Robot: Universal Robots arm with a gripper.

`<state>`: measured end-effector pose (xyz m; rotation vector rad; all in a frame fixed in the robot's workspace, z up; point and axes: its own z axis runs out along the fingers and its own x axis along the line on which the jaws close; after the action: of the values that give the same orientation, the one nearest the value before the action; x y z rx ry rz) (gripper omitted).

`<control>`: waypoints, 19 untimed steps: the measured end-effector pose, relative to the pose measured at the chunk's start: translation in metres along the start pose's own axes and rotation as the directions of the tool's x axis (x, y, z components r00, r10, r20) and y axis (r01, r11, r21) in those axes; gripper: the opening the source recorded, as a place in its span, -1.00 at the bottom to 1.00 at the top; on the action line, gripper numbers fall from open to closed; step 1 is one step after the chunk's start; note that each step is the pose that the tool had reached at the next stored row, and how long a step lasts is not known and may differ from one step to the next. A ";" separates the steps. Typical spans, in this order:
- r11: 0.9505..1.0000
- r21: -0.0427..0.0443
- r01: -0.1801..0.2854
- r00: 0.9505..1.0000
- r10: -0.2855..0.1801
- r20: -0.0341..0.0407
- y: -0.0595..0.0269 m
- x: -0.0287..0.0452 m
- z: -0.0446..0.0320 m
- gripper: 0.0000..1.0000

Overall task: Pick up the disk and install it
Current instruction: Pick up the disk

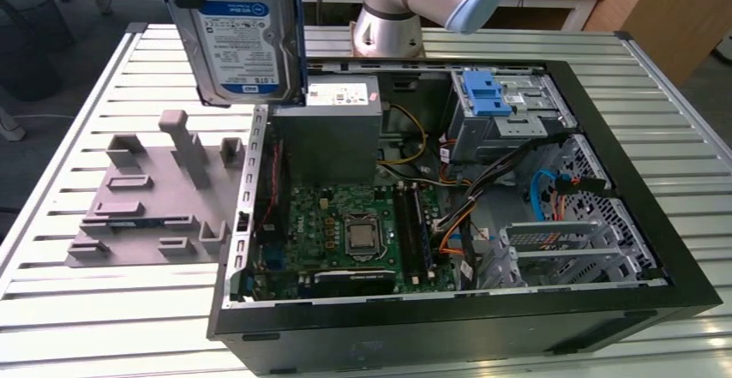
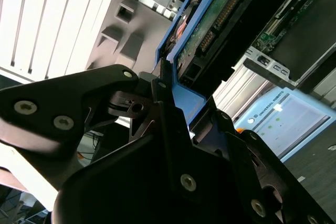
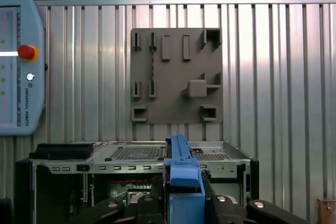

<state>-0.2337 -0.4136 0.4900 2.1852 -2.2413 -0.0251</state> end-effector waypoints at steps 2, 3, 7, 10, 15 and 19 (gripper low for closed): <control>1.000 0.000 0.000 1.000 0.000 0.000 -0.0020 0.0005 -0.0001 -0.27; 1.000 0.000 0.000 1.000 0.000 0.000 -0.0030 0.0007 0.0000 -0.27; 1.000 0.000 0.000 1.000 0.000 0.000 -0.0095 0.0022 -0.0002 -0.27; 1.000 0.000 0.000 1.000 0.000 0.000 -0.0126 0.0029 -0.0003 -0.27; 1.000 0.000 0.000 1.000 0.000 0.000 -0.0179 0.0044 -0.0004 -0.27; 1.000 0.000 0.000 1.000 0.000 0.000 -0.0217 0.0052 -0.0004 -0.27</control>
<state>-0.2121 -0.4194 0.4900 2.1851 -2.2414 -0.0252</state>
